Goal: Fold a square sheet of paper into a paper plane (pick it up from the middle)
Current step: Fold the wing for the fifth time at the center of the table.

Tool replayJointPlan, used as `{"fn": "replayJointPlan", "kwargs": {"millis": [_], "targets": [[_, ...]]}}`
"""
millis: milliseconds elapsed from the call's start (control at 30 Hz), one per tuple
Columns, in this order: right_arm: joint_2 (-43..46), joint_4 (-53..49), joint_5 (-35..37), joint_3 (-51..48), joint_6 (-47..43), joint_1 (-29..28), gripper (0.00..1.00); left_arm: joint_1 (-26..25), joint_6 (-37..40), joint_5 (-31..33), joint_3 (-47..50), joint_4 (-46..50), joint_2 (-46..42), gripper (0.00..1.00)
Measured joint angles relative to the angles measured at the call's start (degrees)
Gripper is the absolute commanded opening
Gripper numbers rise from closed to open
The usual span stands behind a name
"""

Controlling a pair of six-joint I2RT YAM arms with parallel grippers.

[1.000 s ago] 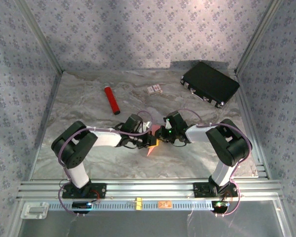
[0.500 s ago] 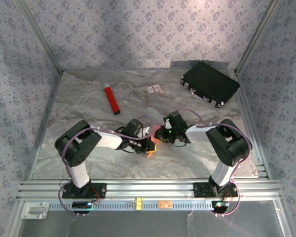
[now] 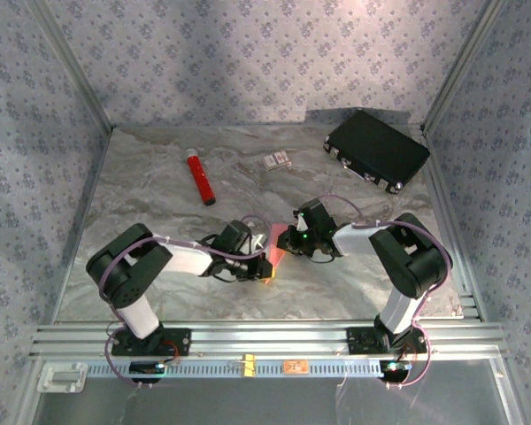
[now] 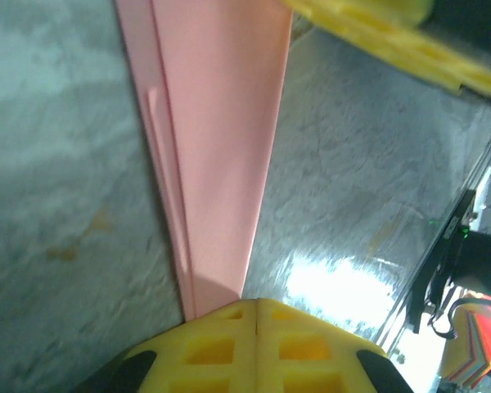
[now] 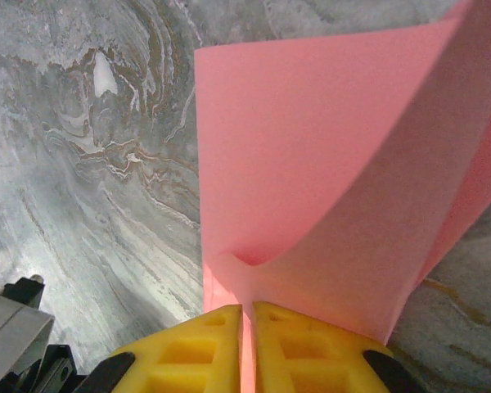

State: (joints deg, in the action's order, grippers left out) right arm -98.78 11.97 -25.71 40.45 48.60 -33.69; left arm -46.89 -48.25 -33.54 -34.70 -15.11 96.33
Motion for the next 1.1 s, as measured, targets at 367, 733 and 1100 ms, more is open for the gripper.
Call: {"fn": "replayJointPlan", "kwargs": {"millis": [367, 733, 1100], "targets": [[0.00, -0.04, 0.02, 0.00, 0.00, 0.00, 0.14, -2.03, 4.22, 1.84, 1.64, 11.13, -6.01, 0.01], [0.44, -0.24, 1.31, 0.00, 1.14, -0.57, 0.14, -0.26, 2.19, 4.24, 3.13, 13.33, -16.83, 0.02], [0.55, -0.37, 1.95, 0.00, 1.99, -0.74, 0.14, 2.91, -1.92, 1.86, -4.63, 4.15, -5.92, 0.01]]}}
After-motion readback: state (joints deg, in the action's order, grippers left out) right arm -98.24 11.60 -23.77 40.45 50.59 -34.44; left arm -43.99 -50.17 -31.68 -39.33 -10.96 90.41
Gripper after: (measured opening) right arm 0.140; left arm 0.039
